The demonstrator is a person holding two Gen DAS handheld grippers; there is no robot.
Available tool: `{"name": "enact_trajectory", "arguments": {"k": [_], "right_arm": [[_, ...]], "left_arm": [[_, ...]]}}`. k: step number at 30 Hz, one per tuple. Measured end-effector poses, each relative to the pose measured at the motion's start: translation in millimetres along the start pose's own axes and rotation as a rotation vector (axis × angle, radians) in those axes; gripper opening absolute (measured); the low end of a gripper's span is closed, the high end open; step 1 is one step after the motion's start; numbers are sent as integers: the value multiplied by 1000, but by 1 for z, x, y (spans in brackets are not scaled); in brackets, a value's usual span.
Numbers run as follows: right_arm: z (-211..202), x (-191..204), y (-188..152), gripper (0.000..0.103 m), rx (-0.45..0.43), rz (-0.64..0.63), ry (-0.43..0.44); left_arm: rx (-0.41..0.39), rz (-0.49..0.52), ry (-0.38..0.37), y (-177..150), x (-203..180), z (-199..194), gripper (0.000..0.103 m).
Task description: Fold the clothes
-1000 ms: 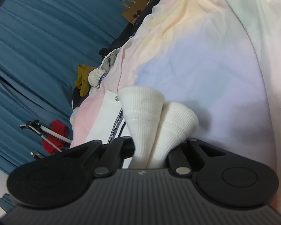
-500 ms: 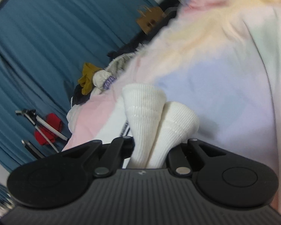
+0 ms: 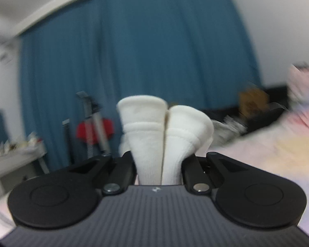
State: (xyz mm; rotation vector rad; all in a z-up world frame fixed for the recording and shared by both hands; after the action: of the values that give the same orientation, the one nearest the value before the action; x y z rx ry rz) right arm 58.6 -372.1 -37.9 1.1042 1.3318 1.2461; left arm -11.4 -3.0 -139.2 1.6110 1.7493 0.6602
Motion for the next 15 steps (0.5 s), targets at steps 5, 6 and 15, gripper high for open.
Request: {"name": "enact_trajectory", "arguments": {"k": [5, 6, 15], "right_arm": [[-3, 102, -25, 10, 100, -171, 178], [-3, 121, -36, 10, 141, -190, 216], [-2, 204, -116, 11, 425, -439, 297]], "left_arm": [[-18, -131, -30, 16, 25, -24, 59], [-24, -161, -37, 20, 31, -30, 60], [-21, -309, -121, 38, 62, -48, 62]]}}
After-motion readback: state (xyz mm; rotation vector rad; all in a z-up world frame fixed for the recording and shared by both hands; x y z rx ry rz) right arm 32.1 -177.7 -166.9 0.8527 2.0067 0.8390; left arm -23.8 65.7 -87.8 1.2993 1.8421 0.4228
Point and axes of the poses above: each gripper's, at about its wrist camera, not at the fingertips, and z roughly the way its jaws point, x to its left, y to its top, the point moved 4 cm from there along z, roughly the way its jaws point, and after that the axes turned 14 degrees about -z, right-handed, at the moved point
